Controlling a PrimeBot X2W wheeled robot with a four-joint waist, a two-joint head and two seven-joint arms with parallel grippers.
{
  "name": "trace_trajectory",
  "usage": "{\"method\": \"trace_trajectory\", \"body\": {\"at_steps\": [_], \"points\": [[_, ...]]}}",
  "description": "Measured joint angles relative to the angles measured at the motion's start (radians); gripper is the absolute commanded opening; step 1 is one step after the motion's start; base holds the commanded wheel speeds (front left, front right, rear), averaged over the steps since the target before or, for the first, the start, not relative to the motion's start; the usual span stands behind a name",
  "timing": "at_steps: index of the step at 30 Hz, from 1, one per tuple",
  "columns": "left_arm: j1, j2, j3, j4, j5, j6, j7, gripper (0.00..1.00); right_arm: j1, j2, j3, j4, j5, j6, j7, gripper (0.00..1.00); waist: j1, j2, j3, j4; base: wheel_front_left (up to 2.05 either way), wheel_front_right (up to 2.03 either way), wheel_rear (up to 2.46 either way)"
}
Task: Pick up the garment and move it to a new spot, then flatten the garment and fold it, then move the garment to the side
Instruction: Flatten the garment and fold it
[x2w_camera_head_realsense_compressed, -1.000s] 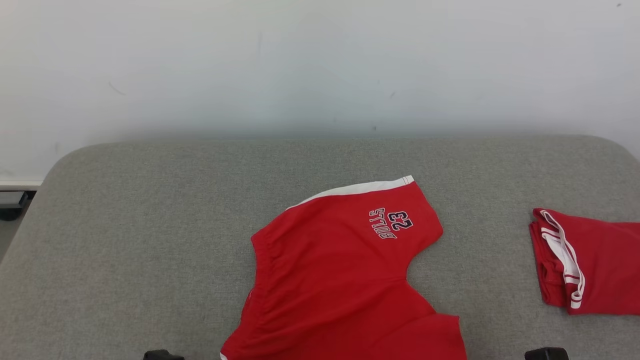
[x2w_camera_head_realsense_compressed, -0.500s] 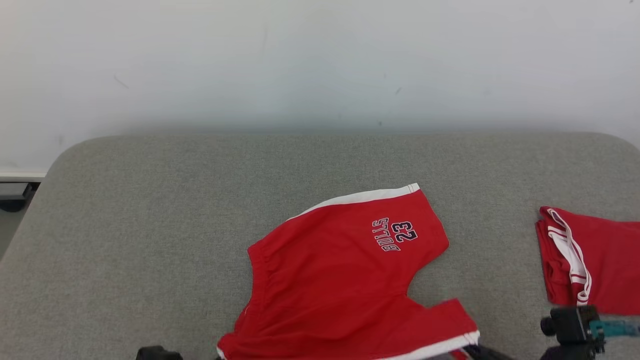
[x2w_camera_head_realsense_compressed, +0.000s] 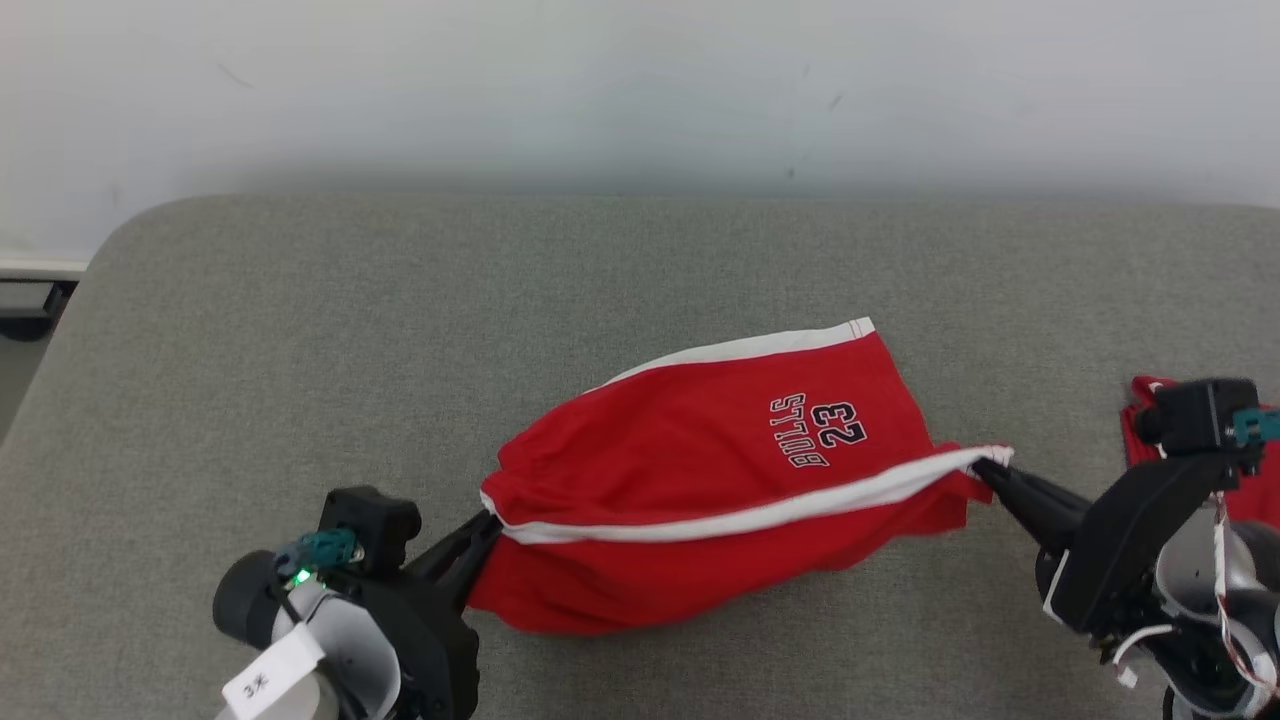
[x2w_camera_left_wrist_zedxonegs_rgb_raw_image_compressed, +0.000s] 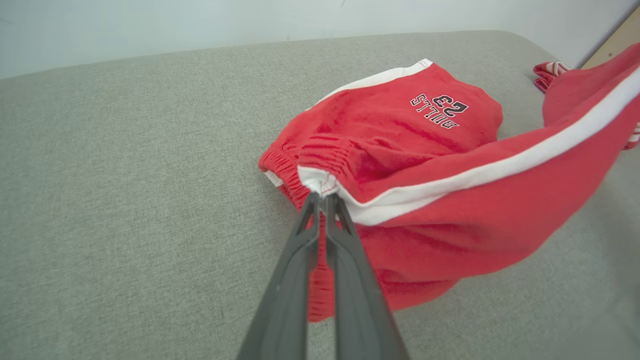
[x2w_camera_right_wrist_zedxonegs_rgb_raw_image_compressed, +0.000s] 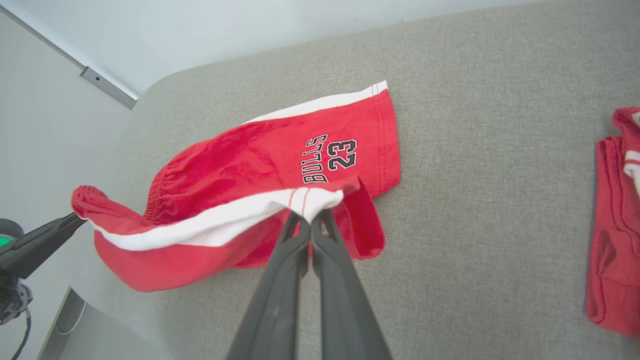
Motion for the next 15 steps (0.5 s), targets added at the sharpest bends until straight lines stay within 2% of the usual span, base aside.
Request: {"method": "trace_trajectory", "body": {"at_steps": [7, 15], "points": [[-0.127, -0.062, 0.006, 0.053, 0.008, 0.027, 0.044, 0.00, -0.173, -0.016, -0.002, 0.109, -0.053, -0.041, 0.006, 0.00, 0.0000, 0.0000, 0.061, 0.023, 0.00, 0.00, 0.00], [-0.225, -0.110, 0.019, 0.134, 0.010, 0.044, 0.060, 0.00, -0.329, -0.014, 0.034, 0.239, -0.095, -0.042, -0.013, 0.00, 0.0000, 0.0001, 0.116, 0.044, 0.00, 0.00, 0.00]]}}
